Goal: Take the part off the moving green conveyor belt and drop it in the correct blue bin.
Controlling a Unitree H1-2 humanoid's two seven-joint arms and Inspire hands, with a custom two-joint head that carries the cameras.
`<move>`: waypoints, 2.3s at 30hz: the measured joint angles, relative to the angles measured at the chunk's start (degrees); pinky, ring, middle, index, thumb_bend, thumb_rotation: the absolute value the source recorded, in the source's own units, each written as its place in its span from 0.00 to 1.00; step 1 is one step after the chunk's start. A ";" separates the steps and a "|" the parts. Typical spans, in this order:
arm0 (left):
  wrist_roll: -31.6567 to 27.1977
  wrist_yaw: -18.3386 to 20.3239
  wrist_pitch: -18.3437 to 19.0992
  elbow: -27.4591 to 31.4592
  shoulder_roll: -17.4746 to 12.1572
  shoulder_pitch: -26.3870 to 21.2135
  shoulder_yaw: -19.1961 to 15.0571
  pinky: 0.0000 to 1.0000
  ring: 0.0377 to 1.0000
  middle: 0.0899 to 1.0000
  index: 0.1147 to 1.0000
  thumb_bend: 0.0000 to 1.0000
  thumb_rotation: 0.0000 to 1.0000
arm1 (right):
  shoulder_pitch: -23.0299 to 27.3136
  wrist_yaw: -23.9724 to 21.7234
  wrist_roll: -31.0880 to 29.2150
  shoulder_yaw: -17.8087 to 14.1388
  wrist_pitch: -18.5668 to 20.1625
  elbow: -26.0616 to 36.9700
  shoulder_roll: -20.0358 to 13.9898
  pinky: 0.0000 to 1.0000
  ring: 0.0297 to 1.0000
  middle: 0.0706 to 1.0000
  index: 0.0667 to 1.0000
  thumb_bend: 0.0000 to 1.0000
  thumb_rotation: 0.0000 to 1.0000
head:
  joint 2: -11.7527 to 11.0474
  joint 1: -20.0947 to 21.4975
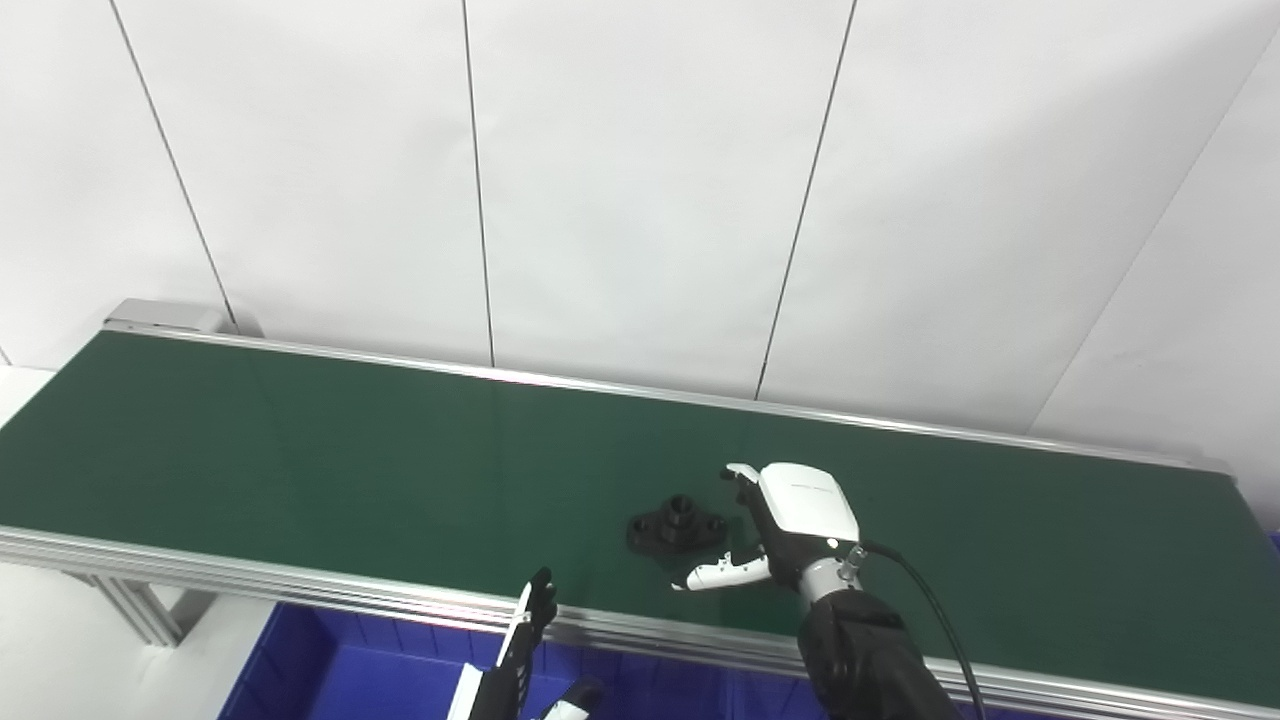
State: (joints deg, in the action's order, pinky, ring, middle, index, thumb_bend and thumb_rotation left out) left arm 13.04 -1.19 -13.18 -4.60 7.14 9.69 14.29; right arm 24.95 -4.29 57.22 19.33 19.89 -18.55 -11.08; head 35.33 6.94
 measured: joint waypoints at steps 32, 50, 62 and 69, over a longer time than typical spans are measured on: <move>0.32 -0.03 1.00 1.73 -0.63 0.77 1.26 0.96 0.93 0.95 0.98 0.67 0.82 | 0.67 8.53 -9.58 5.09 -10.33 -5.46 -3.65 0.34 0.43 0.57 0.70 0.58 0.42 | 0.88 -0.97; 1.02 -0.05 0.98 1.71 -0.71 0.67 1.37 0.95 0.92 0.94 0.98 0.67 0.80 | 1.09 7.33 -11.24 6.68 -14.92 -5.41 -6.03 0.29 0.34 0.42 0.46 0.50 0.14 | 1.32 -1.14; -0.27 -0.04 1.10 4.02 -0.95 2.34 1.50 0.94 0.92 0.93 0.99 0.67 0.80 | -2.35 8.25 -10.63 6.32 -11.70 -0.45 -5.97 0.28 0.34 0.39 0.50 0.51 0.01 | 2.29 -1.76; -2.75 0.08 2.50 2.64 -0.98 1.96 1.39 0.95 0.92 0.92 1.00 0.67 0.78 | -3.05 13.63 -11.04 6.09 -12.99 -2.44 -5.56 0.26 0.31 0.39 0.50 0.51 0.00 | 1.50 0.61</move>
State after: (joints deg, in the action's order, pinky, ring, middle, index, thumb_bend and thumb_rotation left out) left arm 10.29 -1.10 -10.68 -1.96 6.16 11.64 15.68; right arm 21.90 9.34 46.19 25.42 6.90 -20.99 -16.64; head 36.83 7.56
